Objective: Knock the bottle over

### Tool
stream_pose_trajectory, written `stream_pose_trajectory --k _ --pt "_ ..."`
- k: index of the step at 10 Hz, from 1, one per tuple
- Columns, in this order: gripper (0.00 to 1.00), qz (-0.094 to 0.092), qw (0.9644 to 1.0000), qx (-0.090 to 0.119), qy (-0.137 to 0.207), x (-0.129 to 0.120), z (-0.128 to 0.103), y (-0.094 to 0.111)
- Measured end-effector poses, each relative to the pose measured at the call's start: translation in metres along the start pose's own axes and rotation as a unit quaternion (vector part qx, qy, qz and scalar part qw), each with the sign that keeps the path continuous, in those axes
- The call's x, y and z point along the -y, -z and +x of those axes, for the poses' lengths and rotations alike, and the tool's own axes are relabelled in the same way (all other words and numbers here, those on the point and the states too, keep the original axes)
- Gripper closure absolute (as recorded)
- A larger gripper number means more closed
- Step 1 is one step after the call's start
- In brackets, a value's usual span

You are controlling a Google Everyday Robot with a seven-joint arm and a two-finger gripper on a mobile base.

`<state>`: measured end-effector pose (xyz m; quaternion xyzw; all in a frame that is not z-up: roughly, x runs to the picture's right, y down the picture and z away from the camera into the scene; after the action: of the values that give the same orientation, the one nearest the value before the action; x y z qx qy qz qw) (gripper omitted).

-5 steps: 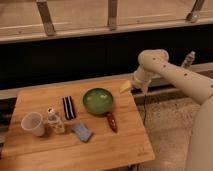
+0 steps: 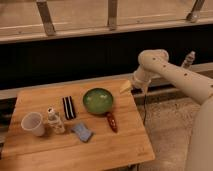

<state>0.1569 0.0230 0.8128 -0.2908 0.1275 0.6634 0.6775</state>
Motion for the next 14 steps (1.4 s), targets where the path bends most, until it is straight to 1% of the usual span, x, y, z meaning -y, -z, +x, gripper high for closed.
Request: stream_pose_trajectory --k 12,13,14 --pt "0.2 0.0 1.0 0.0 0.0 0.0 0.0 0.0" --pt "0.21 0.0 1.0 0.0 0.0 0.0 0.0 0.0" --pt "0.29 0.0 1.0 0.0 0.0 0.0001 0.0001 -0.0006"
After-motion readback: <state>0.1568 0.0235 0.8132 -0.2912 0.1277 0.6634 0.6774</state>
